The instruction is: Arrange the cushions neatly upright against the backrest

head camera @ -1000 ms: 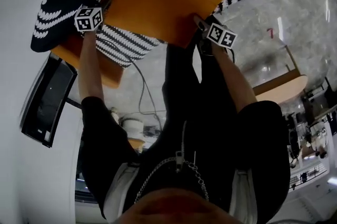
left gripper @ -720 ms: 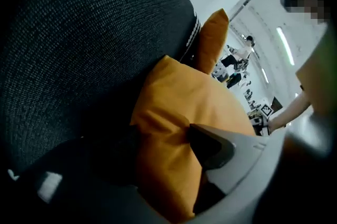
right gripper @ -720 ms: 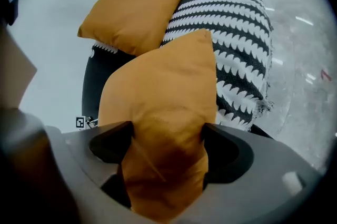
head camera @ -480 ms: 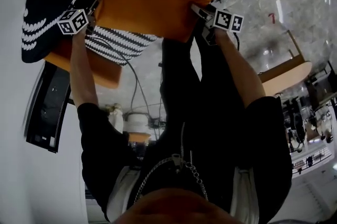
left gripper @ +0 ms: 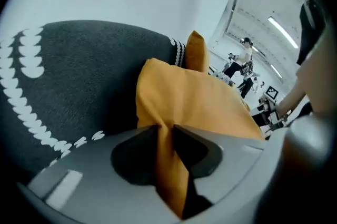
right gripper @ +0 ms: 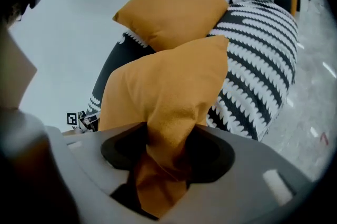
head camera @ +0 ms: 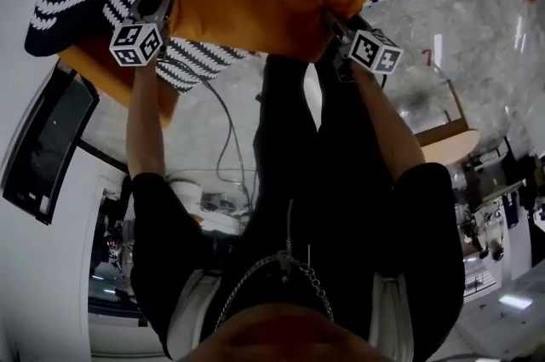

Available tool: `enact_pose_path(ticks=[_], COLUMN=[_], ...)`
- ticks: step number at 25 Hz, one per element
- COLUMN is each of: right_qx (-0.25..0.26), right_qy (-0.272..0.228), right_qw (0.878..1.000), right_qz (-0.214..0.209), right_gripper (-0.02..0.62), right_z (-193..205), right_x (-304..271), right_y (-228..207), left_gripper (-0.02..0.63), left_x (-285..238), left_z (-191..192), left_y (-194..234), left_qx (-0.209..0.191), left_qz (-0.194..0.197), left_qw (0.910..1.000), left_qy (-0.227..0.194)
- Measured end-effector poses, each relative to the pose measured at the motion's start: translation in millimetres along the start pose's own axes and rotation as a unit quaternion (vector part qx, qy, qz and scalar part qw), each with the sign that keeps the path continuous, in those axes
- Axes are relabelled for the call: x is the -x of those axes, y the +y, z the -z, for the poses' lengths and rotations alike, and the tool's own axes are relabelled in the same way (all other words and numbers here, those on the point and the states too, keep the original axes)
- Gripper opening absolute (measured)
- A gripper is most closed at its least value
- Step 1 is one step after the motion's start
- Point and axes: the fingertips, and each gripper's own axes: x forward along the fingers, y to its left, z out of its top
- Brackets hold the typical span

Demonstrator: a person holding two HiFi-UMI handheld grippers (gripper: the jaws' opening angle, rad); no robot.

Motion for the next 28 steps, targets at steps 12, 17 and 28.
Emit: enact_pose_path(ticks=[12,17,28], right_qx=[0.249,0.309,0.452], right_qy=[-0.013,-0.013,-0.07], right_qw=[0.966,0.947,0.879], right_qz=[-0.064,-0.087,-0.131], right_gripper=[0.25,0.25,0.25], right_z=[-123.6,-127.4,-170.4], right_x=[-12.6,-27.8,-77.2], right_y=[111.5,154.8,252.0], left_gripper=[0.092,0.091,0.084], left_x=[110.2,146.4,173.6], left_z=[-1.5,20.7,35.0], left_y=[7.8,16.9,59.6], left_qx=[0.116,0.15,0.203], left_qz=[-0.155,-0.201,-0.264], left_qw=[0.9716,0.9525,0.9155], left_qy=[-0.136,-0.173,-0.226])
